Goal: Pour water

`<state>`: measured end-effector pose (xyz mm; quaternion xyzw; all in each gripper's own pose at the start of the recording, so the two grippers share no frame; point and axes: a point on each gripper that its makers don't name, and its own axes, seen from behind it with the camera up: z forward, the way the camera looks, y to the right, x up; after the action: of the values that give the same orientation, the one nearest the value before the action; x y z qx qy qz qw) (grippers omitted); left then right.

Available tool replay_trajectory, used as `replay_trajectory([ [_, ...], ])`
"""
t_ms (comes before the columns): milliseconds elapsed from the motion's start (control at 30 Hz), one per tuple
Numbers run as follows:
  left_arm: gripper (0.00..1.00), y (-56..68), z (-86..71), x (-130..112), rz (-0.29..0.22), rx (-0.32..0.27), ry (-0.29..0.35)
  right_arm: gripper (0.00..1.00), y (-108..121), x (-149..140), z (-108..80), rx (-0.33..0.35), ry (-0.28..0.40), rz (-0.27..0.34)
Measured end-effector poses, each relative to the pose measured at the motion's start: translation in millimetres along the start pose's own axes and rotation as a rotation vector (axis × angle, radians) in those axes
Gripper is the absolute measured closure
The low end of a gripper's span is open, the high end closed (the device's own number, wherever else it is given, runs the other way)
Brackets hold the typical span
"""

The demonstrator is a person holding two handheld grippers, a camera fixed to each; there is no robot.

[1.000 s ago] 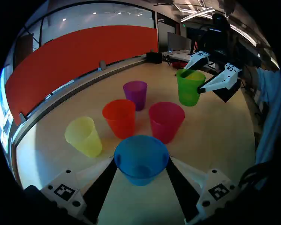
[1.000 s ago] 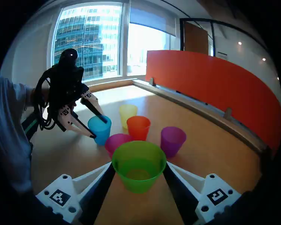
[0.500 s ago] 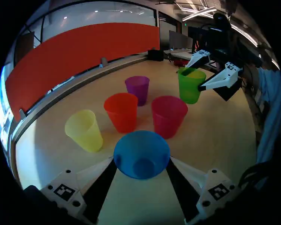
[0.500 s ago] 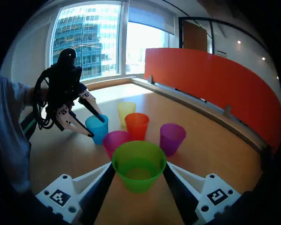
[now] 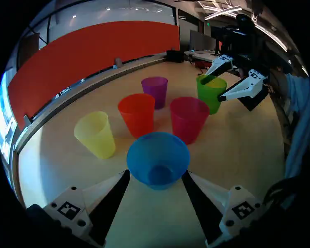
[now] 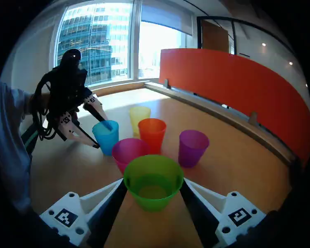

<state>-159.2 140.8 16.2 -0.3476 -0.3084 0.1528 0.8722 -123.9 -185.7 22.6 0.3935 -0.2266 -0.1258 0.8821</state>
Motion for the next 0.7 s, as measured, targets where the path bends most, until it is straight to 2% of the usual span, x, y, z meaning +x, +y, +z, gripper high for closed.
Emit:
replay_trajectory([
  [700, 0.07, 10.3, -13.4, -9.6, -0.006, -0.018, 0.004, 0.1, -0.1, -26.9, 11.2, -0.019, -0.045, -0.025],
])
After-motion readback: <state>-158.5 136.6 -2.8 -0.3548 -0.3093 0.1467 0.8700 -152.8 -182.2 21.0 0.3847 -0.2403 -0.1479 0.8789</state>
